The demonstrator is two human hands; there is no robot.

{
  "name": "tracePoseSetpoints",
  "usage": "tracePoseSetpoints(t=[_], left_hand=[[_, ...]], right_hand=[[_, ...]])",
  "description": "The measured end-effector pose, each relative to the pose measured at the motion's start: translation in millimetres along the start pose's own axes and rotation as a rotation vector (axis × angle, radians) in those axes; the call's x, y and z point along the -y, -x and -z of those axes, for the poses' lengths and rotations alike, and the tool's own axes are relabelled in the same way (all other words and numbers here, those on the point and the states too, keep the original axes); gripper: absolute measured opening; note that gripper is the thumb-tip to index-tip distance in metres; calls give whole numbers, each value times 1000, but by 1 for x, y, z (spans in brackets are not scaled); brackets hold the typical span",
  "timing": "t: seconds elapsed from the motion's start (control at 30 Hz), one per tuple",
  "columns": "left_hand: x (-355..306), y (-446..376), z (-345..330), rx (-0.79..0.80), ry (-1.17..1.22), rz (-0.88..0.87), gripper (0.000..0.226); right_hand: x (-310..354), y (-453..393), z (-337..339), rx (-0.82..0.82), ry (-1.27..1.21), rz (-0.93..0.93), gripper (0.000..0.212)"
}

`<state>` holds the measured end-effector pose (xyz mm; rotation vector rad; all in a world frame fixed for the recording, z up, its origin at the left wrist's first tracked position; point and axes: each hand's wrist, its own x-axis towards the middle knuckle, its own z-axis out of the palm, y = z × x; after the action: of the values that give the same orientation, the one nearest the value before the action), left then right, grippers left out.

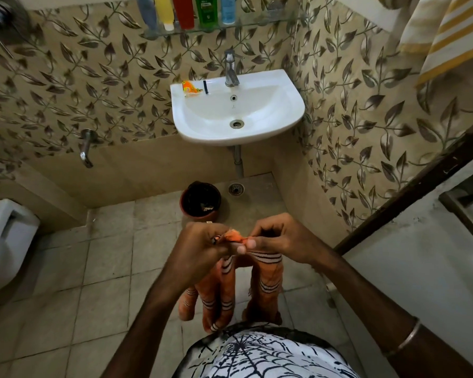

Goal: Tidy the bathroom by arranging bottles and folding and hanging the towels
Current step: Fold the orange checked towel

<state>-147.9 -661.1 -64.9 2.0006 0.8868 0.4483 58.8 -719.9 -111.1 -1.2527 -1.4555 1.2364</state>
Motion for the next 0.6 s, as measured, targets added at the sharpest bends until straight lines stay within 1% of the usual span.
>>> tracePoseSetpoints(t=[0.1, 0.2, 0.37, 0.47, 0.53, 0.57, 0.6], left_hand=[[3, -1, 6, -54, -37, -57, 9], [7, -1, 14, -115, -21, -56, 16], [14, 1, 30, -219, 22, 4, 17], [22, -1, 32, -264, 7, 56, 14], [23, -2, 28, -262, 26, 132, 18], [23, -2, 25, -243, 35, 166, 24], [22, -2, 22, -208, 31, 184, 35]], right_hand=[[-7, 4, 4, 48, 33, -65, 37], [-13, 10, 10, 66, 46, -115, 43], [-21, 15, 16, 27, 12, -105, 33], [-17, 16, 13, -9, 8, -67, 17], [-14, 14, 10, -36, 10, -43, 11], [-13, 13, 9, -44, 7, -35, 9], [-10, 12, 7, -43, 5, -25, 8]])
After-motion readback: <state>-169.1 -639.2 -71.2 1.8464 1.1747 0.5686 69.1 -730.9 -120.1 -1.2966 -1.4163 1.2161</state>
